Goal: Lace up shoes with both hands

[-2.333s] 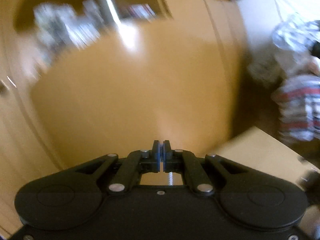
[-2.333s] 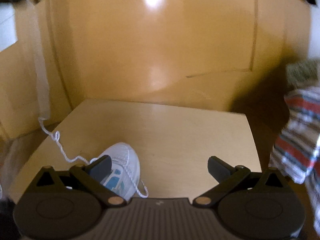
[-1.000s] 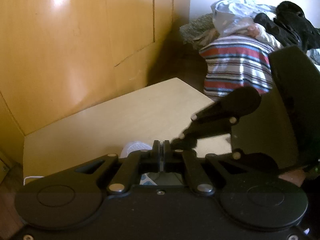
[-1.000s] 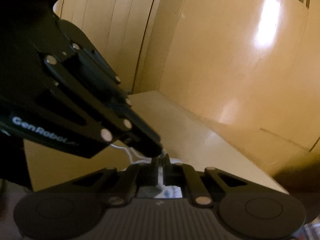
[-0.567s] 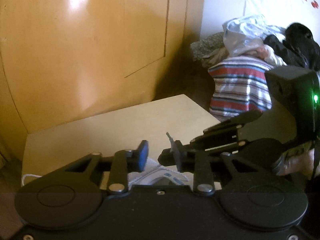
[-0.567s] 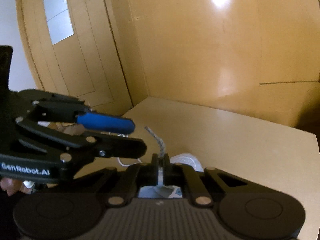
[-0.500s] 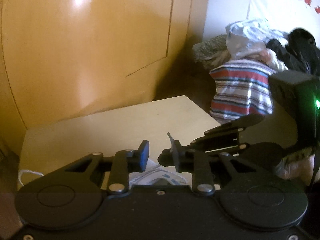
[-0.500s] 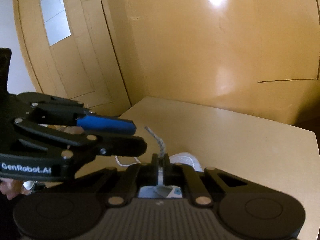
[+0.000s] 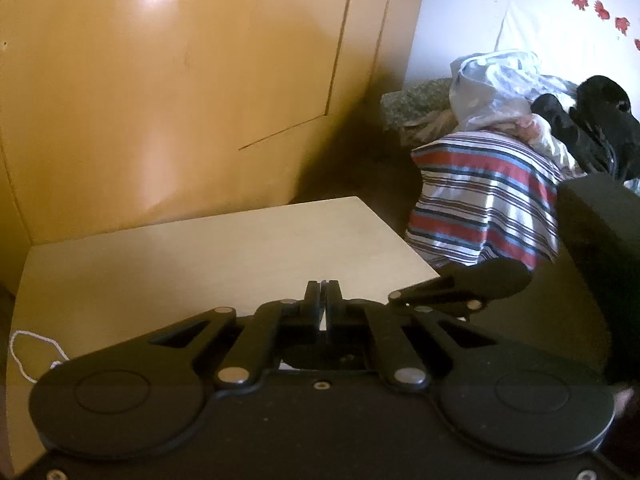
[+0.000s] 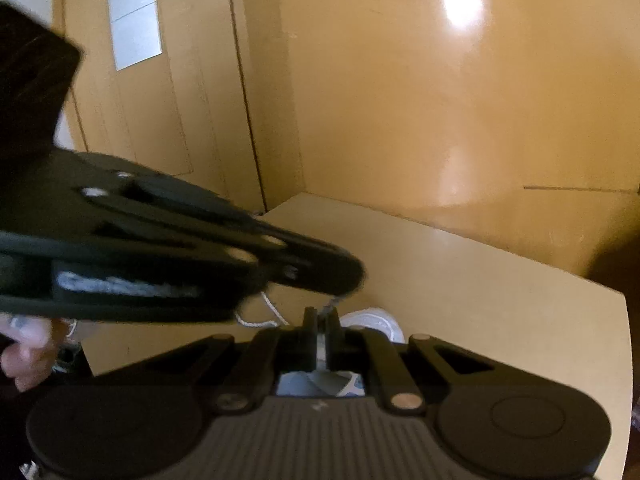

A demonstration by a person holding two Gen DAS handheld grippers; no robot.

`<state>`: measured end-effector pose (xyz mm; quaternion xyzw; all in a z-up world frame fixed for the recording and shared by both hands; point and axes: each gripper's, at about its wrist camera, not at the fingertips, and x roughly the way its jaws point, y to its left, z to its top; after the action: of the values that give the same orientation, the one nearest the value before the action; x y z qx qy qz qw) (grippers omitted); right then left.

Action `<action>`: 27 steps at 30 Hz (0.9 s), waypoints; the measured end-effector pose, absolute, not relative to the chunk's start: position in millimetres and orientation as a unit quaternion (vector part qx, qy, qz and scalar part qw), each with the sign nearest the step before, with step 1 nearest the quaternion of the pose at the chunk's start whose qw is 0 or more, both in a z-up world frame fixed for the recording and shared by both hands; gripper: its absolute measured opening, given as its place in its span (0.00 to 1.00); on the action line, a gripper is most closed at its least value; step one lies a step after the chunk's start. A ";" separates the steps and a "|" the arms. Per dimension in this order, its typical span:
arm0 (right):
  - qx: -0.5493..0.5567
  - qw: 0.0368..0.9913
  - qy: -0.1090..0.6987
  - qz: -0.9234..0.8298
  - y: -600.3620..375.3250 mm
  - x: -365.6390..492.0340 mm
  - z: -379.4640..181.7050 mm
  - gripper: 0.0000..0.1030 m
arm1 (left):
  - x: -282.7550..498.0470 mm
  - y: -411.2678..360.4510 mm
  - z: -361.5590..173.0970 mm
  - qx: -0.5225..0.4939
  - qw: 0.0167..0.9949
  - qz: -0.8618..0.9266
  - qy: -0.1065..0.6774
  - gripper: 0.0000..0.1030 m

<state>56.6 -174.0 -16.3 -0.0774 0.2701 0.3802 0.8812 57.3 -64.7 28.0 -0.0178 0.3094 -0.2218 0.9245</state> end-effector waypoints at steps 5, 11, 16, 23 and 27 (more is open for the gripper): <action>-0.070 0.885 0.269 0.374 -168.4 51.4 -21.6 0.04 | 58.8 -64.6 26.9 -0.019 0.917 -0.238 0.319 0.03; -0.061 0.894 0.263 0.358 -167.5 51.2 -24.0 0.04 | 48.1 -56.9 34.5 -0.004 0.920 -0.243 0.308 0.35; -0.111 0.898 0.240 0.353 -167.3 51.7 -29.5 0.04 | 49.4 -56.2 32.2 -0.006 0.915 -0.256 0.313 0.34; -0.178 0.893 0.184 0.370 -167.6 14.1 -30.6 0.04 | 50.8 -46.9 32.1 -0.005 0.907 -0.277 0.318 0.21; -0.198 0.890 0.162 0.378 -169.0 3.3 -31.9 0.04 | 51.7 -42.6 30.3 -0.011 0.904 -0.284 0.320 0.14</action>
<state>3.3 -169.0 -31.9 -0.1979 0.1621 0.3777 0.8899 51.7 -42.6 30.3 -0.0110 0.3196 -0.2842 0.9038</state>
